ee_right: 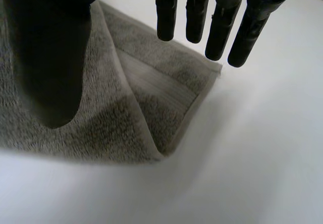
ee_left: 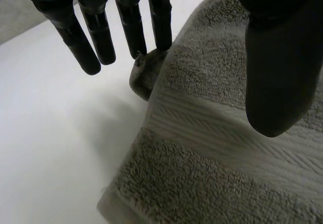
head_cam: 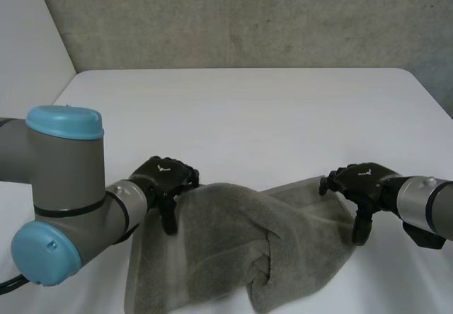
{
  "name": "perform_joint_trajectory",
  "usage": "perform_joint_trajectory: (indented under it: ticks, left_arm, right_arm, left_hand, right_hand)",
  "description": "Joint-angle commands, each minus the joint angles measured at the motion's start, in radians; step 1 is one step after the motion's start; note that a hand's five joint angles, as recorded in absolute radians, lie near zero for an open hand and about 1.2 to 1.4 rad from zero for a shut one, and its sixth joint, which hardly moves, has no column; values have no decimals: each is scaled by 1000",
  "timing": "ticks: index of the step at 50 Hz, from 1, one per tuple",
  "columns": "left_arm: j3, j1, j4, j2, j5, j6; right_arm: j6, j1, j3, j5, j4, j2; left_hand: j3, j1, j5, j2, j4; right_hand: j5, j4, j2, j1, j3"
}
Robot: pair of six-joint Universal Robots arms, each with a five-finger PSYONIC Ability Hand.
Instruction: Fold the towel.
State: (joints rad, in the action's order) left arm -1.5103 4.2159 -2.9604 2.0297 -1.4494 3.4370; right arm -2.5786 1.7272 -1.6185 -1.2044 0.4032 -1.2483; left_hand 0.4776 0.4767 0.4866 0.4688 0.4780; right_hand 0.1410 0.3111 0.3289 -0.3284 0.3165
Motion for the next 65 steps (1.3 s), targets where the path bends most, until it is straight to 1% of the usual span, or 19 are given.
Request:
perform_joint_trajectory:
  ticks: [1, 10, 14, 19, 24, 25, 27, 28, 30, 31, 33, 36, 38, 47, 49, 50, 55, 57, 65]
  left_arm:
    - [-14, 7, 4, -14, -3, 2]
    - [-39, 7, 6, -11, -2, 7]
    - [-41, 7, 6, -8, -2, 8]
    - [-47, 7, 4, -5, -3, 8]
    - [-50, 7, 6, -5, -3, 10]
    - [-50, 7, 6, -5, -3, 10]
    - [-56, 9, 7, -6, -3, 10]
    - [-56, 9, 7, -6, -3, 10]
    - [-62, 10, 4, -11, -3, 10]
    - [-62, 10, 4, -11, -3, 10]
    - [-67, 13, 4, -16, -3, 10]
    - [-71, 13, 1, -19, -3, 10]
    - [-74, 19, 0, -25, -3, 10]
    - [-80, 22, -5, -36, -5, 11]
    - [-79, 24, -9, -36, -6, 10]
    - [-79, 24, -9, -36, -6, 10]
    - [-77, 38, -20, -36, -54, 11]
    - [-76, 41, -25, -36, -89, 11]
    - [-80, 44, -23, -36, -101, 11]
  right_arm:
    - [29, 0, -15, 0, -9, 20]
    - [29, 2, -55, -3, -84, 50]
    - [29, 3, -61, -10, -92, 59]
    - [31, 11, -69, -23, -106, 84]
    - [31, 12, -72, -21, -109, 93]
    - [31, 12, -72, -21, -109, 93]
    - [31, 12, -72, -20, -110, 93]
    - [31, 12, -72, -20, -110, 93]
    - [29, 14, -72, -20, -116, 92]
    - [29, 14, -72, -20, -116, 92]
    - [28, 14, -72, -18, -118, 90]
    - [24, 14, -72, -20, -118, 89]
    - [17, 12, -73, -20, -118, 79]
    - [9, 11, -77, -14, -116, 26]
    - [6, 11, -77, -9, -118, 3]
    - [6, 11, -77, -9, -118, 3]
    - [-14, 11, -75, -7, -119, -45]
    - [-20, 11, -75, -6, -130, -72]
    - [-18, 11, -75, -6, -133, -85]
  left_hand:
    - [-32, -31, -216, -23, -33]
    - [6, 7, -178, 15, 6]
    - [79, 80, -104, 88, 79]
    - [255, 256, 72, 264, 255]
    - [299, 300, 116, 308, 299]
    - [300, 301, 116, 308, 299]
    - [300, 301, 116, 308, 299]
    - [300, 301, 116, 308, 299]
    - [288, 289, 104, 297, 288]
    - [288, 289, 104, 297, 287]
    - [259, 260, 75, 267, 258]
    - [229, 230, 46, 238, 229]
    - [212, 212, 28, 220, 211]
    - [211, 212, 28, 220, 211]
    - [206, 207, 22, 214, 205]
    - [206, 207, 22, 214, 205]
    - [170, 171, -13, 179, 170]
    - [109, 110, -74, 118, 109]
    - [112, 113, -72, 120, 111]
  right_hand:
    - [84, 88, 70, -71, 83]
    - [92, 97, 79, -80, 91]
    - [128, 132, 114, -115, 127]
    - [210, 214, 196, -197, 209]
    - [262, 267, 249, -250, 262]
    - [263, 267, 249, -250, 262]
    - [412, 416, 398, -399, 411]
    - [412, 417, 399, -400, 411]
    - [561, 566, 548, -549, 560]
    - [562, 567, 549, -549, 561]
    - [726, 730, 712, -713, 725]
    - [788, 793, 775, -775, 787]
    - [923, 927, 909, -910, 922]
    - [997, 1001, 983, -984, 996]
    - [1080, 1085, 1067, -1068, 1079]
    - [1081, 1085, 1067, -1068, 1080]
    - [1081, 1085, 1067, -1068, 1080]
    - [1081, 1085, 1067, -1068, 1080]
    - [1081, 1085, 1067, -1068, 1080]
